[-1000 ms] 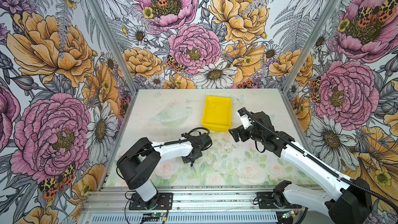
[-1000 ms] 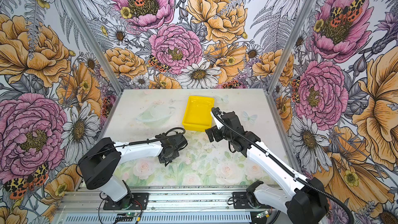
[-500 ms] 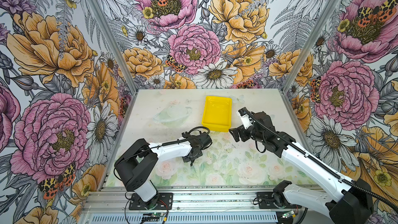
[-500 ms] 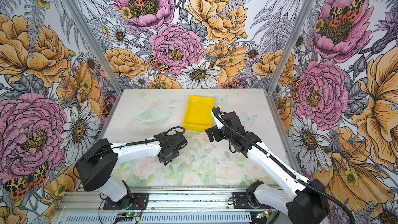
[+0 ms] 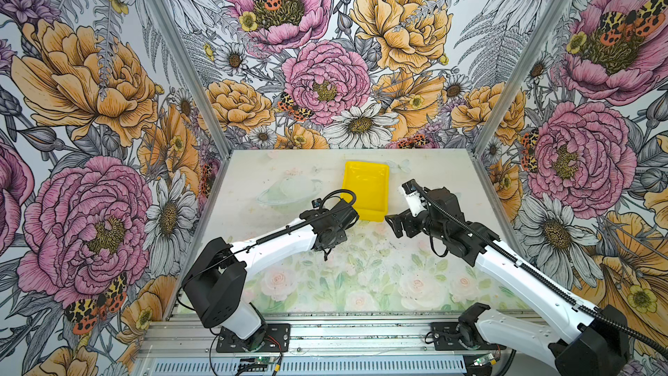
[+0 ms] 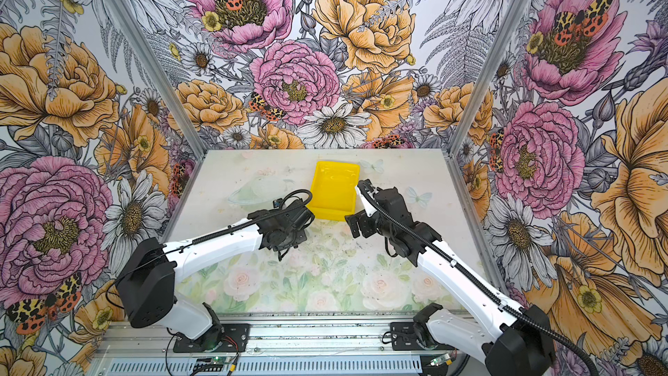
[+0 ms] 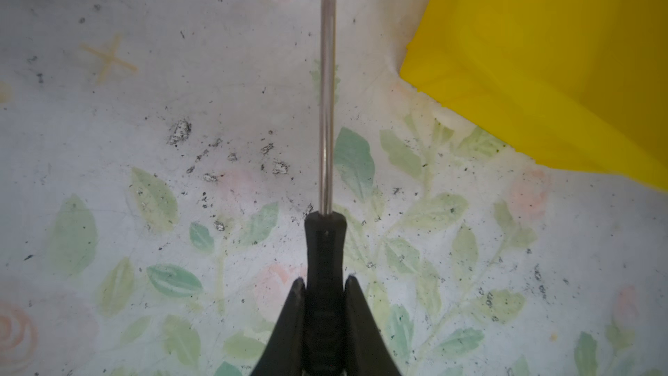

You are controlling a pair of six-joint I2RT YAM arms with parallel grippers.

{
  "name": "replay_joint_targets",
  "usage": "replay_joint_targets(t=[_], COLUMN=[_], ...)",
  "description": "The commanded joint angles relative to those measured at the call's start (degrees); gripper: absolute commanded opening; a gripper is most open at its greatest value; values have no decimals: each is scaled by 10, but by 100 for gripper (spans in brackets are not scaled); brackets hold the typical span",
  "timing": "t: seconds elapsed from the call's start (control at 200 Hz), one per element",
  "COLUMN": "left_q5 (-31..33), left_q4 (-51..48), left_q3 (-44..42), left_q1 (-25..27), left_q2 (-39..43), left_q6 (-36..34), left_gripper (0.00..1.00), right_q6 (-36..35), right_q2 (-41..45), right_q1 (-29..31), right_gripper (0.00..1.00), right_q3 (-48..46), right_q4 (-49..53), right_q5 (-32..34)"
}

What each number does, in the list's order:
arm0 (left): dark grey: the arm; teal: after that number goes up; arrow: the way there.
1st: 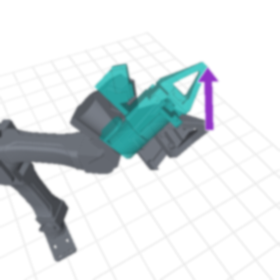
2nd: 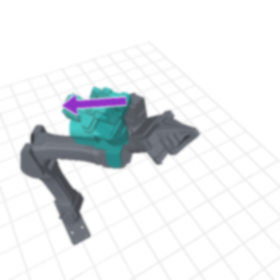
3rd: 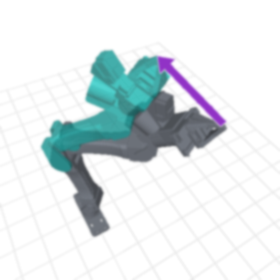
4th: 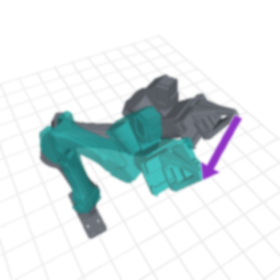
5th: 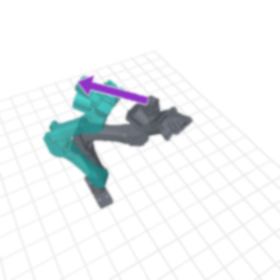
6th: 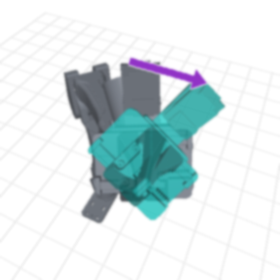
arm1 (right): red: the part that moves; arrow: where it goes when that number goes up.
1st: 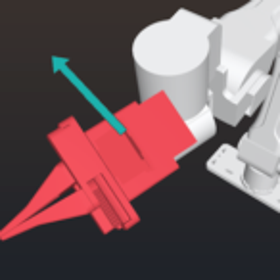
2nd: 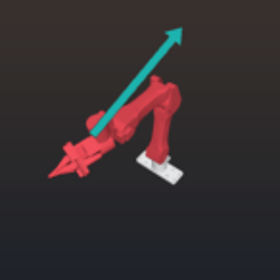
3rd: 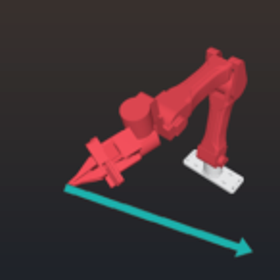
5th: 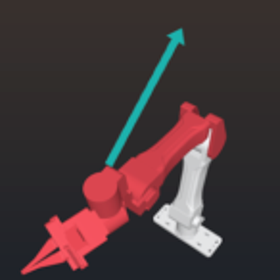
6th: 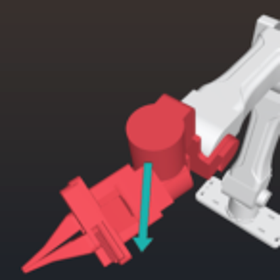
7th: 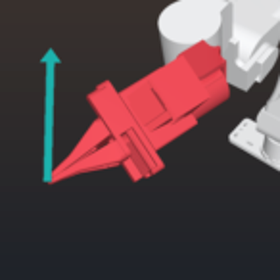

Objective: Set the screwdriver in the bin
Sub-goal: 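Lift the screwdriver with the left gripper and carry it over the yellow bin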

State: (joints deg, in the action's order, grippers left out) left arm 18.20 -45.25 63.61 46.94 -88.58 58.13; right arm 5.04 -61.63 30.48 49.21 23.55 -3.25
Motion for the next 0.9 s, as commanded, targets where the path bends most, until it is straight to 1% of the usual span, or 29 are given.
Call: replay_joint_targets(t=[0.0, 0.125, 0.35, 0.566, 0.596, 0.741, 0.896], left_q5=[21, 24, 17, 15, 13, 4, -13], left_q4=[3, 3, 3, 4, 3, 3, 4], left_q3=[45, 95, 185, 286, 299, 369, 433], left_q1=[-6, -10, -16, -22, -23, -31, -44], left_q2=[-4, -25, -80, -152, -180, -237, -298], left_q6=[-55, -95, -138, -189, -195, -228, -246], left_gripper=[8, 8, 8, 8, 8, 8, 8], right_q6=[4, 4, 13, 15, 15, 18, 32], right_q2=[10, 11, 15, 15, 15, 18, 24], right_q1=[3, 3, 2, 2, 2, 1, -2], right_gripper=[99, 99, 99, 99, 99, 99, 99], right_q3=[5, 2, -3, -5, -6, -14, -20], right_q4=[-2, -2, -2, -2, -1, -2, -2], right_q5=[10, 14, 22, 23, 23, 22, 23])
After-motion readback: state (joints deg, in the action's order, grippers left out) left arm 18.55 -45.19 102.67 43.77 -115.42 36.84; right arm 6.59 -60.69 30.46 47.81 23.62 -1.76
